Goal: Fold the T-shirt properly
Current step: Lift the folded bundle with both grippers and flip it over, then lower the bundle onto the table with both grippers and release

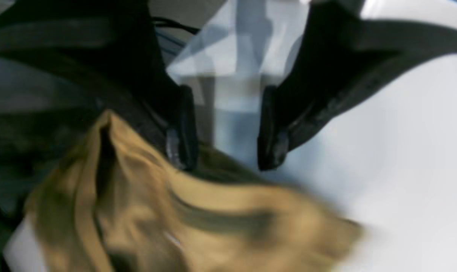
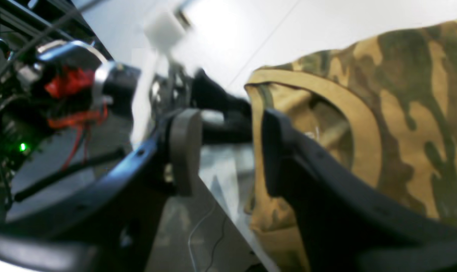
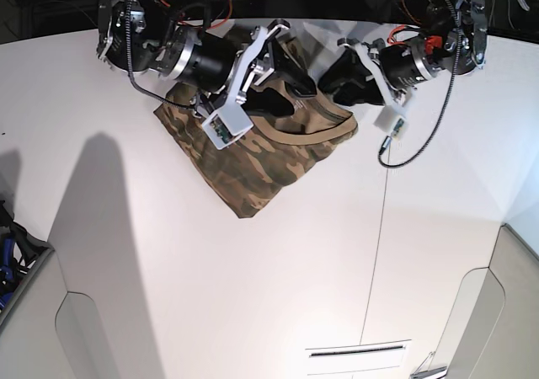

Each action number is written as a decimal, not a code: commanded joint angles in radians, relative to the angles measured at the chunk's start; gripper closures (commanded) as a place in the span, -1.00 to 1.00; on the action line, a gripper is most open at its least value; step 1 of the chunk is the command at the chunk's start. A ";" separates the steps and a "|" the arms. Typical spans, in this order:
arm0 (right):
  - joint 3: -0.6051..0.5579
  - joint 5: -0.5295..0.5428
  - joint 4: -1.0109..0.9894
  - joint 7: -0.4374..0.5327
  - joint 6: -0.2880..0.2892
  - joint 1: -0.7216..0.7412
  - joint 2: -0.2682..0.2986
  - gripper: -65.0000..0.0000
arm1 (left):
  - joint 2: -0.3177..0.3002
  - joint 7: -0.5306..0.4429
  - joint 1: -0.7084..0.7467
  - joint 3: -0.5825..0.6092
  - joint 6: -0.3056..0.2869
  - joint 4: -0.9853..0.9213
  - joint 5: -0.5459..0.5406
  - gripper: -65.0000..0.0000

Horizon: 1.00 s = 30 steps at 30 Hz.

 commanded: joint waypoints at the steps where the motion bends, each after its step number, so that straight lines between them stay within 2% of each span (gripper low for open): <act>1: -0.004 0.026 0.018 0.023 0.008 0.012 -0.005 0.18 | -0.006 -0.008 -0.004 -0.025 -0.011 0.014 -0.024 0.09; 7: -0.004 -0.010 0.018 0.066 0.008 0.089 -0.005 0.18 | -0.006 0.047 -0.002 -0.121 -0.016 0.015 -0.106 0.10; 8: -0.003 -0.035 0.018 0.084 0.008 0.103 -0.005 0.18 | -0.006 0.053 -0.001 -0.130 -0.016 0.017 -0.130 0.15; 11: -0.002 -0.142 0.018 0.129 0.003 0.145 -0.005 0.22 | -0.006 0.095 0.002 -0.145 -0.016 0.034 -0.214 0.49; 13: -0.002 -0.203 0.018 0.153 -0.003 0.167 -0.005 0.48 | -0.006 0.134 0.002 -0.145 -0.016 0.063 -0.268 0.67; 15: -0.001 -0.246 0.017 0.170 -0.004 0.186 -0.005 0.89 | -0.006 0.166 0.007 -0.145 -0.016 0.103 -0.320 0.72; 16: 0.001 -0.265 0.017 0.174 -0.004 0.196 -0.005 1.00 | -0.005 0.169 0.013 -0.145 -0.016 0.127 -0.338 0.72; 19: 0.024 -0.292 0.014 0.173 -0.004 0.233 -0.005 1.00 | -0.005 0.169 0.040 -0.142 -0.016 0.192 -0.376 0.72; 25: 0.148 -0.275 -0.072 0.195 -0.004 0.339 -0.005 1.00 | -0.005 0.169 0.066 -0.034 -0.016 0.227 -0.373 0.72; 28: 0.204 -0.232 -0.175 0.199 -0.004 0.412 -0.005 1.00 | -0.005 0.149 0.065 0.072 -0.016 0.227 -0.313 0.72; 30: 0.225 -0.208 -0.254 0.199 -0.003 0.465 -0.005 1.00 | -0.005 0.099 0.065 0.145 -0.016 0.222 -0.235 0.72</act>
